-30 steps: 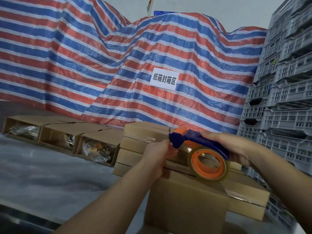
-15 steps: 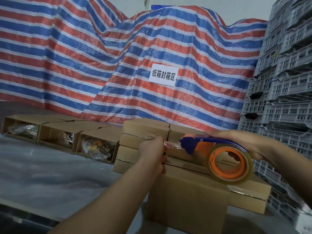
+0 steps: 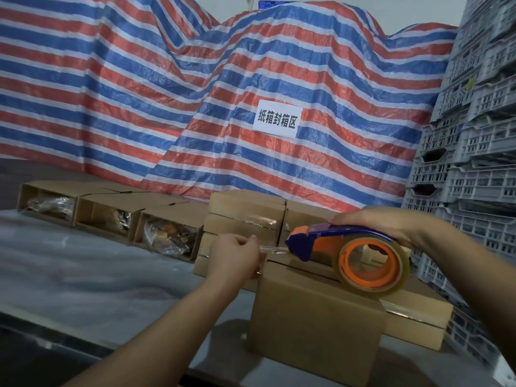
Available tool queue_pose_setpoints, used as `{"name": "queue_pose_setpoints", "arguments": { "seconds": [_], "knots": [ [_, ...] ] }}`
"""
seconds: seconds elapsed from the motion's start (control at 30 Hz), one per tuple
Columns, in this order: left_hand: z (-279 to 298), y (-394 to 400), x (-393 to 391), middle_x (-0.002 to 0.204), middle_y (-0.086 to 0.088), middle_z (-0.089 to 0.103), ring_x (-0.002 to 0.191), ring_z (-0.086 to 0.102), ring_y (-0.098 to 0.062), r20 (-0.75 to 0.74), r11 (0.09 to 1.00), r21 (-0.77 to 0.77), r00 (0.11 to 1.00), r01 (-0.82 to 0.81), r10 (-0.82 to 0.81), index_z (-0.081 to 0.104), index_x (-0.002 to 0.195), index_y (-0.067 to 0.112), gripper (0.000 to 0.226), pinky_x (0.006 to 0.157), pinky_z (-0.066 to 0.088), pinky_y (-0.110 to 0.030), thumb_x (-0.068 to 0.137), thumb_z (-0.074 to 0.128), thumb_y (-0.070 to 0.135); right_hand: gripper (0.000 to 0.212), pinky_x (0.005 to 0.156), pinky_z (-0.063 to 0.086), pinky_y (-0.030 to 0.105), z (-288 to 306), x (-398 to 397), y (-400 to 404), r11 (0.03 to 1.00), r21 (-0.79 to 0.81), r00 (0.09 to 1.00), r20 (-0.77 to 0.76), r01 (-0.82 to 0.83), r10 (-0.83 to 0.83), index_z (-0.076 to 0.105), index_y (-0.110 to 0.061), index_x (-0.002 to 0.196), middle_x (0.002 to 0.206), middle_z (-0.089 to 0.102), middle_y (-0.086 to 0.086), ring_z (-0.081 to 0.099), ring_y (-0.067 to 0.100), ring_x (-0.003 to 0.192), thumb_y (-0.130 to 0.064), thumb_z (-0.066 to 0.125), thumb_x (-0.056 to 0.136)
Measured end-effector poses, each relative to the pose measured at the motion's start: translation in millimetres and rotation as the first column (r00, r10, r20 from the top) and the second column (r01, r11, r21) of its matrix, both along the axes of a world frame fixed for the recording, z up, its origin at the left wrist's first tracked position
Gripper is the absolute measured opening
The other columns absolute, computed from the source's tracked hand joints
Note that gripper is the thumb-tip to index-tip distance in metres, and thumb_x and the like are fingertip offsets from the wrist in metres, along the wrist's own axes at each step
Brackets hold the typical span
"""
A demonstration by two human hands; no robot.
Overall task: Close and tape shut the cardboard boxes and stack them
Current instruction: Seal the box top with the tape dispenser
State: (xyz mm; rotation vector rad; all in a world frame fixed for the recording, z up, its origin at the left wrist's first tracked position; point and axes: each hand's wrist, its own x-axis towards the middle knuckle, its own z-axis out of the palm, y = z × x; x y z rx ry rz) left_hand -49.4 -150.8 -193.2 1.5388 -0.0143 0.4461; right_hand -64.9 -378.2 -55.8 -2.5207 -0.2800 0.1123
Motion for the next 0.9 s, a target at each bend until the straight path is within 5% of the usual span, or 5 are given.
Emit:
{"name": "queue_pose_setpoints", "arguments": {
  "seconds": [0.27, 0.47, 0.63, 0.77, 0.9],
  "knots": [
    [-18, 1, 5, 0.066, -0.007, 0.065, 0.049, 0.06, -0.013, -0.128, 0.944, -0.321, 0.983, 0.082, -0.129, 0.065, 0.084, 0.004, 0.019, 0.048, 0.05, -0.023, 0.096, 0.056, 0.015, 0.038, 0.056, 0.05, 0.013, 2, 2, 19, 0.989, -0.146, 1.0, -0.003, 0.004, -0.004, 0.065, -0.018, 0.104, 0.071, 0.074, -0.004, 0.067, 0.004, 0.059, -0.051, 0.046, 0.101],
    [-30, -1, 8, 0.068, -0.006, 0.063, 0.058, 0.056, -0.018, -0.188, 0.986, -0.152, 0.978, 0.06, -0.089, 0.062, 0.074, 0.01, 0.022, 0.054, 0.052, -0.03, 0.094, 0.056, 0.017, 0.036, 0.06, 0.052, 0.017, 3, 5, 21, 0.987, -0.162, 1.0, -0.014, 0.007, -0.009, 0.063, -0.019, 0.105, 0.07, 0.074, -0.004, 0.067, 0.004, 0.058, -0.051, 0.047, 0.101],
    [-38, -6, 6, 0.083, -0.005, 0.056, 0.063, 0.044, -0.014, -0.312, 0.981, 0.018, 0.933, 0.193, -0.178, 0.06, 0.089, 0.014, 0.023, 0.053, 0.038, -0.024, 0.098, 0.051, 0.033, 0.04, 0.057, 0.051, 0.016, 2, 6, 23, 0.989, -0.147, 0.999, -0.026, 0.03, -0.034, 0.065, -0.014, 0.109, 0.071, 0.073, -0.002, 0.067, 0.006, 0.058, -0.05, 0.051, 0.099],
    [-37, -6, 6, 0.085, -0.005, 0.052, 0.067, 0.043, -0.015, -0.37, 0.965, 0.031, 0.899, 0.262, -0.232, 0.057, 0.093, 0.014, 0.024, 0.06, 0.038, -0.027, 0.097, 0.051, 0.037, 0.045, 0.076, 0.054, 0.027, 1, 9, 23, 0.976, -0.205, 0.997, 0.038, 0.07, -0.064, 0.067, -0.015, 0.113, 0.084, 0.077, 0.002, 0.071, 0.01, 0.071, -0.055, 0.053, 0.096],
    [-45, 8, 12, 0.089, -0.005, 0.057, 0.079, 0.056, -0.014, -0.336, 0.946, 0.274, 0.939, 0.171, -0.072, 0.056, 0.101, 0.014, 0.024, 0.067, 0.046, -0.029, 0.098, 0.053, 0.037, 0.046, 0.085, 0.054, 0.031, 1, 11, 25, 0.977, -0.205, 0.998, 0.009, 0.061, -0.06, 0.066, -0.016, 0.116, 0.092, 0.077, 0.005, 0.071, 0.015, 0.079, -0.055, 0.053, 0.096]
  ]
}}
